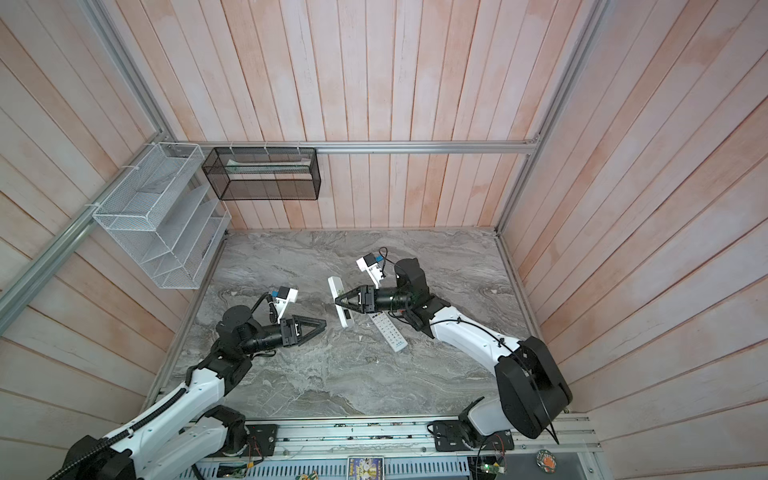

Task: Unload the batteries from the remote control
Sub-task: 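Raise the remote upright toward the left gripper while the left gripper approaches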

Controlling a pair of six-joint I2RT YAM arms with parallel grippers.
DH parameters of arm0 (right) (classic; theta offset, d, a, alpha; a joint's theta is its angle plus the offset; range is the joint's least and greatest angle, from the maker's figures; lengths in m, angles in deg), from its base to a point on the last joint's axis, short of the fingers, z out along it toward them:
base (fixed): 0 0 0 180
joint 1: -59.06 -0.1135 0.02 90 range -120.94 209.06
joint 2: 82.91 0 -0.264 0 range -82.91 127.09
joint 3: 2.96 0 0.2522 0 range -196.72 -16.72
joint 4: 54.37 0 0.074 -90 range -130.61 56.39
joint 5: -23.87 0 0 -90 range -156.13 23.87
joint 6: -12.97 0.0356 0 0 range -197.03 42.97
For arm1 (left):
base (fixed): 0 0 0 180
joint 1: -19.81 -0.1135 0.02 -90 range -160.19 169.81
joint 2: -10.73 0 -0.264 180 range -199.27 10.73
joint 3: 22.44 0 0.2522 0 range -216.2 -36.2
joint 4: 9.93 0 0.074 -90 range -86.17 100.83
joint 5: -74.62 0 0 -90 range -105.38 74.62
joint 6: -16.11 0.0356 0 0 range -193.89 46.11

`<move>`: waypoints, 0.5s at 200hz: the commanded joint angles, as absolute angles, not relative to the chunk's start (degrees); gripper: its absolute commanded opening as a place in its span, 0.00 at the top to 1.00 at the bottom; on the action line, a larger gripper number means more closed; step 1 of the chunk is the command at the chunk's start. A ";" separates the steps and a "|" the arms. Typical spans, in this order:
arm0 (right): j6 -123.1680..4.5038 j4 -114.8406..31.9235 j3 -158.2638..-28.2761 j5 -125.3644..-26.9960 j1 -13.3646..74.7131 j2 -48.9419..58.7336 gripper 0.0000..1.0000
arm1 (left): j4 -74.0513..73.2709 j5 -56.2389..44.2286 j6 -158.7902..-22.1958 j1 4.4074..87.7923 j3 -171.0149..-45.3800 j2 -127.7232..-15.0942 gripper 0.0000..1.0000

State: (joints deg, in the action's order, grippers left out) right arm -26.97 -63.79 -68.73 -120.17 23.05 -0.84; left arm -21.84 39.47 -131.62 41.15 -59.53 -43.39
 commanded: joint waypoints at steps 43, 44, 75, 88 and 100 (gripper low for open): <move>-13.41 -77.03 -70.13 -126.14 23.26 -2.73 0.55 | -40.07 43.20 -136.81 45.47 -64.94 -45.65 0.00; -13.32 -77.14 -70.10 -126.15 23.27 -2.74 0.55 | -39.92 43.13 -136.72 45.56 -65.03 -45.63 0.00; -9.84 -80.66 -70.15 -126.25 22.79 -3.10 0.55 | -37.98 42.26 -134.15 46.99 -66.06 -47.12 0.00; -9.41 -80.87 -70.50 -126.26 22.45 -3.31 0.55 | -38.75 41.79 -134.27 47.62 -66.46 -48.08 0.00; -9.19 -80.97 -70.72 -126.09 22.15 -3.45 0.55 | -38.89 41.09 -133.79 48.25 -67.21 -49.04 0.00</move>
